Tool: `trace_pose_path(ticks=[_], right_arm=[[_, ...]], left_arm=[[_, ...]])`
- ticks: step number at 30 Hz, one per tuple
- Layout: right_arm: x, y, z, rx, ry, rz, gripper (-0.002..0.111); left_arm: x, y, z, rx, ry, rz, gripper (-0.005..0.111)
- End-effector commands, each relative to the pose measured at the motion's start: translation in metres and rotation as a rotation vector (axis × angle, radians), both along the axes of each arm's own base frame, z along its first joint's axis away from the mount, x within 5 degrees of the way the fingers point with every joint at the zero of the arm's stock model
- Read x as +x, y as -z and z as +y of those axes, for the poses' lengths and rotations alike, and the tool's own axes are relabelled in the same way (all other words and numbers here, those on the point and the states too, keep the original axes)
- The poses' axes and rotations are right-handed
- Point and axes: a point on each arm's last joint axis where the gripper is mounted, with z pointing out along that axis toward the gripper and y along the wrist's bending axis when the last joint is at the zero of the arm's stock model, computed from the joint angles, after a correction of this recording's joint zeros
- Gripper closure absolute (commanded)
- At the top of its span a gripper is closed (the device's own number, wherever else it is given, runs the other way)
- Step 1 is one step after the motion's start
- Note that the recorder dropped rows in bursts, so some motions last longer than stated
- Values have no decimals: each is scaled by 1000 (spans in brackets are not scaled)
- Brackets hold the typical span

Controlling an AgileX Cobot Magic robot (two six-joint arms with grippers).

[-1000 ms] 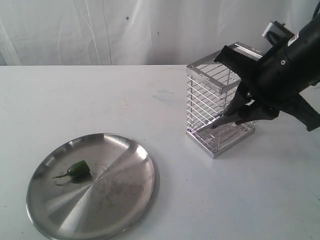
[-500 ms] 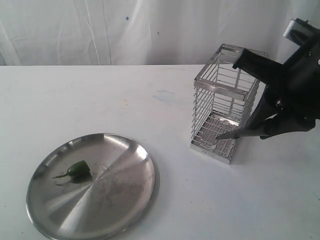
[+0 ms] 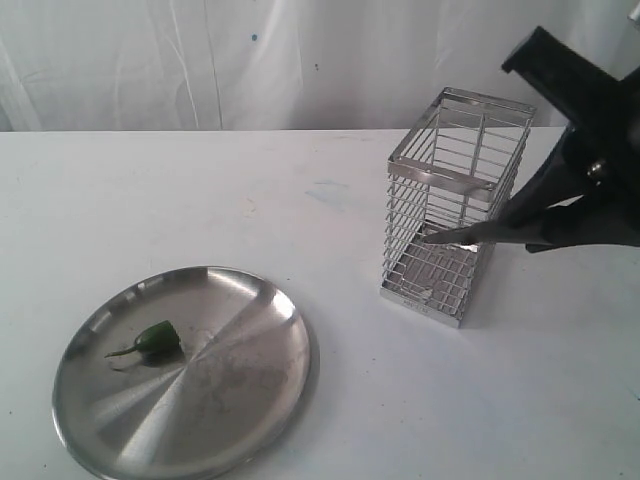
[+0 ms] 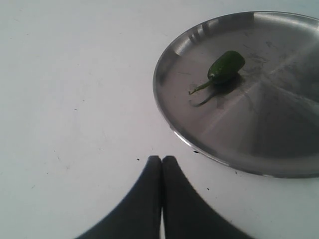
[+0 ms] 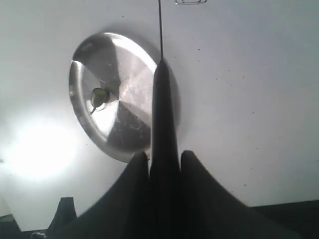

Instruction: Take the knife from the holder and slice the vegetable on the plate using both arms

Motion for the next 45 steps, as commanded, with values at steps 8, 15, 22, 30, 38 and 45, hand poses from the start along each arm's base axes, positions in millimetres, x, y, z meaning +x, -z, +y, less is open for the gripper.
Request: trace_pose_path(ticks=[8, 15, 22, 30, 38, 45], right_arm=[[-20, -5, 19, -44, -422, -203, 108], [-24, 24, 44, -51, -662, -277, 108], [-15, 64, 87, -9, -825, -390, 108], [-3, 98, 125, -17, -931, -470, 108], [0, 101, 128, -60, -1021, -565, 108], [2, 98, 130, -115, -1160, -736, 108]], left_arm=[[-1, 1, 0, -4, 5, 8, 107], [-1, 1, 0, -4, 5, 8, 107], [-1, 1, 0, -4, 5, 8, 107], [-1, 1, 0, -4, 5, 8, 107], [-1, 1, 0, -4, 5, 8, 107], [8, -26, -3, -409, -87, -251, 107]])
